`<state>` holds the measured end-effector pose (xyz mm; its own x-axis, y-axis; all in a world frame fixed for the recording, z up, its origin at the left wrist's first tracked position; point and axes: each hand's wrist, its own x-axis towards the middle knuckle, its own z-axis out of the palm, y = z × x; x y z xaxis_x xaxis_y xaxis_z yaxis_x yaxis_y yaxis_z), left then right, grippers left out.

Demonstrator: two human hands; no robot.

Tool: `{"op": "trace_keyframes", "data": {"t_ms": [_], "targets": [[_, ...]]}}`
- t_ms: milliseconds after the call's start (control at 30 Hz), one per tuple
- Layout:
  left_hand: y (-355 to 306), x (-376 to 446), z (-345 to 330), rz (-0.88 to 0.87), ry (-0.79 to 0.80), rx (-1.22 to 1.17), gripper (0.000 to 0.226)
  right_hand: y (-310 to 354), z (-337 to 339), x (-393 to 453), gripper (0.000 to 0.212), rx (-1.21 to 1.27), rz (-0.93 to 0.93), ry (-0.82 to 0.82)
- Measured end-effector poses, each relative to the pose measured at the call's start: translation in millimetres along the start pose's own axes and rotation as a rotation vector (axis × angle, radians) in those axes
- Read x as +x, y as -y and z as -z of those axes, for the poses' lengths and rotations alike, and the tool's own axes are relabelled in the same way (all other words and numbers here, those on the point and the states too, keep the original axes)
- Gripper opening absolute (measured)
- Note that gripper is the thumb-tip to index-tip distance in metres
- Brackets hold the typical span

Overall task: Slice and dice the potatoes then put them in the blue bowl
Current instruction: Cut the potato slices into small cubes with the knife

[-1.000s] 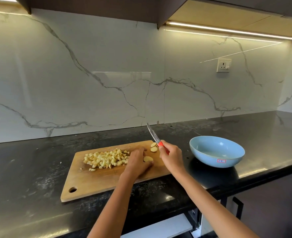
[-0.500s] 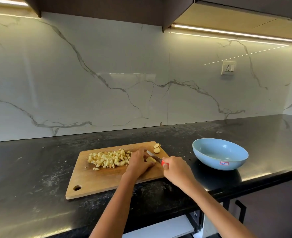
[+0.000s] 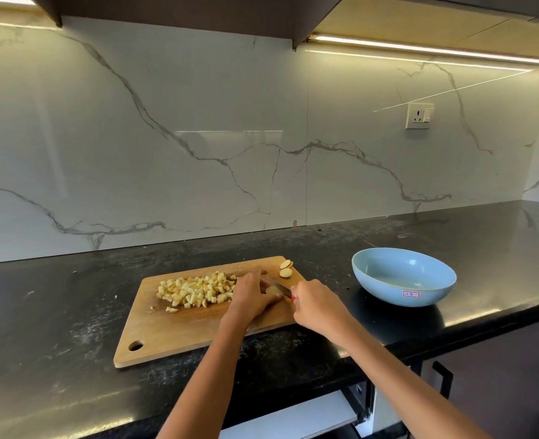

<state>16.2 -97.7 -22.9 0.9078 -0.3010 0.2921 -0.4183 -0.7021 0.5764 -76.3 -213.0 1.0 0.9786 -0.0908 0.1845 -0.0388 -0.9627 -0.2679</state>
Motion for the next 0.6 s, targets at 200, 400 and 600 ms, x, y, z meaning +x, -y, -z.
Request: {"op": "trace_keyframes", "data": {"t_ms": [200,400,600], "targets": [[-4,0,3,-0.074,0.063,0.083,0.052,4,8,-6,0.026,-0.017,0.003,0.072],[-3,6,1,-0.142,0.186,0.245,0.027,1,18,-19,0.006,-0.067,0.049,0.116],[0,6,3,-0.114,0.207,0.204,0.021,3,35,-31,0.027,-0.128,0.063,0.178]]}}
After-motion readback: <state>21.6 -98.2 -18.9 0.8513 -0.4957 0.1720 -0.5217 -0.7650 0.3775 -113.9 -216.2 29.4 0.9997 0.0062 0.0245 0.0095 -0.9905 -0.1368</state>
